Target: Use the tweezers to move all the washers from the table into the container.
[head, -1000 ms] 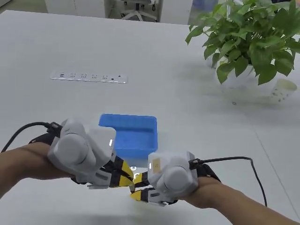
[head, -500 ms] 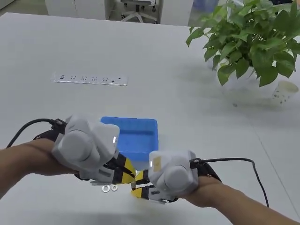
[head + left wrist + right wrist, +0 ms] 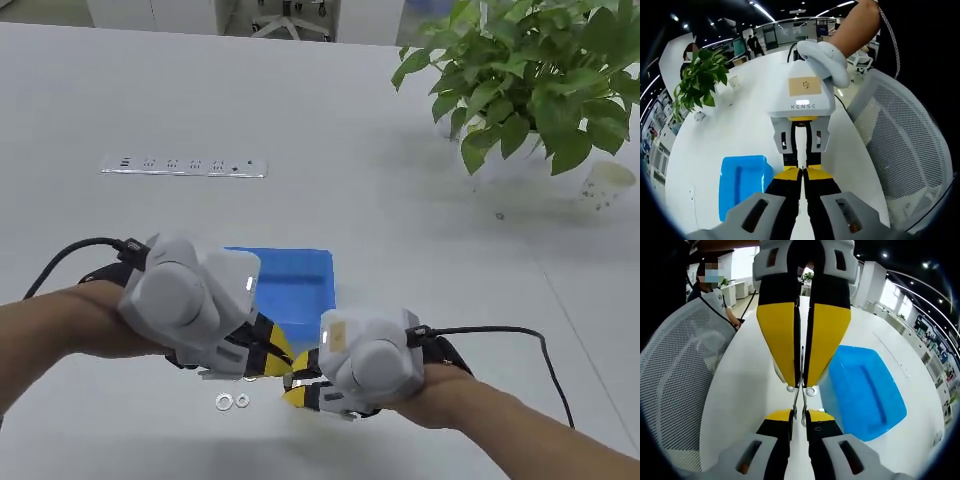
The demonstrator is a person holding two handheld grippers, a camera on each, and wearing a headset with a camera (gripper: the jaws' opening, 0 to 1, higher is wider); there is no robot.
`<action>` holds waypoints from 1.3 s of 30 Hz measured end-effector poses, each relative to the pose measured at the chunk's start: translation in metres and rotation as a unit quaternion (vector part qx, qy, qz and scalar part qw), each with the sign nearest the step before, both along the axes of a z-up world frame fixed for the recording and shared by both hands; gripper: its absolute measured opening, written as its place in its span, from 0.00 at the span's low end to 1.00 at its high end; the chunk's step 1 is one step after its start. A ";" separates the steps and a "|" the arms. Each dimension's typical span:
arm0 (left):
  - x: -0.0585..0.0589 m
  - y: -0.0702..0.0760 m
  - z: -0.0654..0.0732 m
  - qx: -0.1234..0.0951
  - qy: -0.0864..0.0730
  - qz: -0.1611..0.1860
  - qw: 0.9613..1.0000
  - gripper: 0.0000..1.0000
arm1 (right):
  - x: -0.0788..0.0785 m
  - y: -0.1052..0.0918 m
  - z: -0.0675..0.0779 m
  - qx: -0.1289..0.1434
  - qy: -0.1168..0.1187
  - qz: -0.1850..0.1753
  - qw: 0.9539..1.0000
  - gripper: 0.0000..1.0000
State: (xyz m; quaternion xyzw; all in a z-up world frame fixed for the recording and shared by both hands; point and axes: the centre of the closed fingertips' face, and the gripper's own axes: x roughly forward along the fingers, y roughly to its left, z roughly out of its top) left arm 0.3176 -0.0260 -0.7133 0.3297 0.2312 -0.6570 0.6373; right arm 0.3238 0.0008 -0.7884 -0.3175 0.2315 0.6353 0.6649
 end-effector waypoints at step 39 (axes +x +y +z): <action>0.008 0.001 -0.003 0.000 0.037 -0.022 0.999 0.06 | 0.005 0.000 -0.003 0.018 0.016 -0.022 0.999 0.14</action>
